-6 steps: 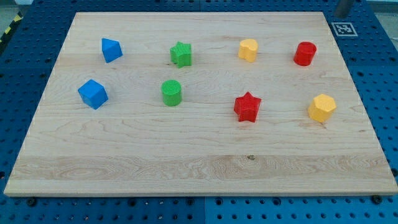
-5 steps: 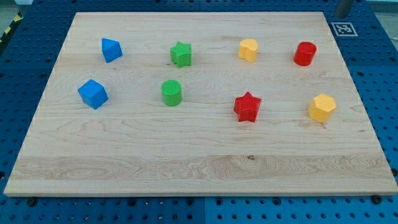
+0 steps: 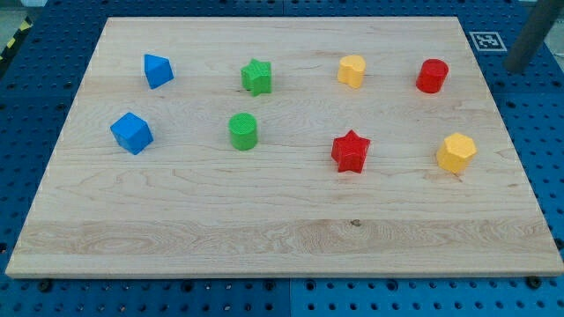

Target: Point your arm to the red cube

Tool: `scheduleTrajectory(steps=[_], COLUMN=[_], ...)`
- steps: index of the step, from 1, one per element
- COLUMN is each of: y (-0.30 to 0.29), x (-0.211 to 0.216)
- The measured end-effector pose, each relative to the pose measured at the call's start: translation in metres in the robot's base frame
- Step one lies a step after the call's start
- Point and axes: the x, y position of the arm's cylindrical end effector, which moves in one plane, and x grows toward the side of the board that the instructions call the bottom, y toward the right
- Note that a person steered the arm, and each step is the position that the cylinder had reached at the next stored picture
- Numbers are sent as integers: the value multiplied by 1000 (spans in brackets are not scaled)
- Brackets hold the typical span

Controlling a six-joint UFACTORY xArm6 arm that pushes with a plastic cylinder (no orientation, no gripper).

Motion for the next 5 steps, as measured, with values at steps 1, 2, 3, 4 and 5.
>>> scheduleTrajectory(steps=[1, 2, 3, 4, 5], y=[-24, -33, -34, -34, -34], x=[13, 28, 50, 55, 55])
